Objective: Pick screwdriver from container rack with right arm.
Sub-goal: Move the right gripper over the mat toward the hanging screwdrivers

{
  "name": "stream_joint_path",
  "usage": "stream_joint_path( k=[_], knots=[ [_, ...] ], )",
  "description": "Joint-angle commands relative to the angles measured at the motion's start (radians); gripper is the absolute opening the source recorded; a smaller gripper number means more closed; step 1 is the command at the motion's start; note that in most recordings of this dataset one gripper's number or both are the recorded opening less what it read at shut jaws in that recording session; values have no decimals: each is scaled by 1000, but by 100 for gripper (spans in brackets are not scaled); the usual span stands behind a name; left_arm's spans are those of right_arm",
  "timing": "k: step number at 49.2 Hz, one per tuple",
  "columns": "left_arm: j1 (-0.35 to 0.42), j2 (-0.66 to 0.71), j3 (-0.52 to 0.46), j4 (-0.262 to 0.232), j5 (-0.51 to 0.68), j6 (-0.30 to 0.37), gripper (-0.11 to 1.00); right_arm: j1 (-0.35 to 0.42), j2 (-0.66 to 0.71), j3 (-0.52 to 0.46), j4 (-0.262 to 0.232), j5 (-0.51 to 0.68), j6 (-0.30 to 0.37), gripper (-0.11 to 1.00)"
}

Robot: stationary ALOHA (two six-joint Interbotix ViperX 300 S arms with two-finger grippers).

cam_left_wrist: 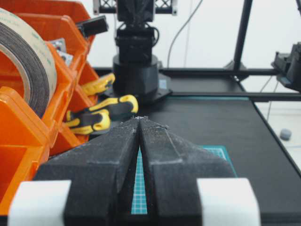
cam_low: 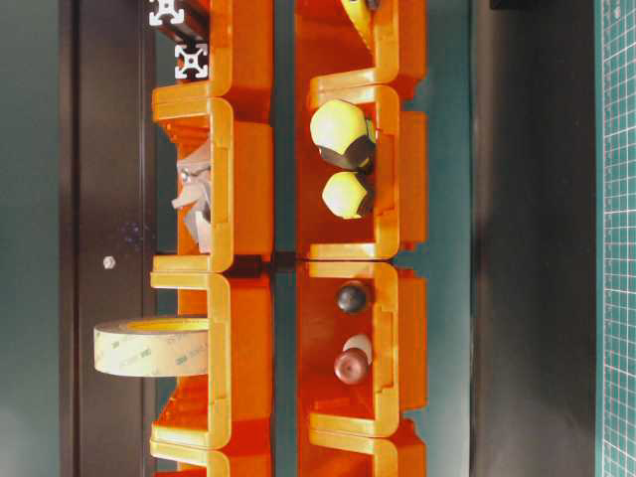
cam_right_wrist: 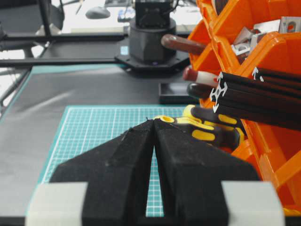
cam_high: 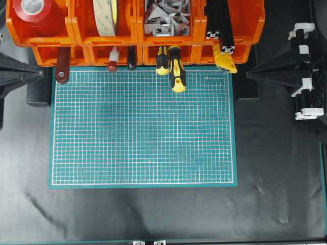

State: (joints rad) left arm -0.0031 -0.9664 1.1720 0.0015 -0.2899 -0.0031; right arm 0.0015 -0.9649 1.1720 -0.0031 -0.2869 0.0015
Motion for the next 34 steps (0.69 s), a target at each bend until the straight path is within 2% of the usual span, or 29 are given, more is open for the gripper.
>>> stream_joint_path(
  k=[1,6,10,22,26,34],
  knots=[
    [11,5,-29,29,14,-32,6,15,8,-29,6,-17,11,2],
    [11,5,-72,29,67,-72,0,28,23,-94,8,0,34,2],
    [11,5,-107,31,112,-83,0,49,49,-155,8,41,54,2],
    [11,-3,-172,32,227,-80,0,133,206,-383,5,287,60,2],
    [12,-15,-178,35,268,-80,0,172,272,-472,-12,399,58,2],
    [12,-29,-179,35,290,-83,0,219,382,-634,-83,646,63,2]
  ],
)
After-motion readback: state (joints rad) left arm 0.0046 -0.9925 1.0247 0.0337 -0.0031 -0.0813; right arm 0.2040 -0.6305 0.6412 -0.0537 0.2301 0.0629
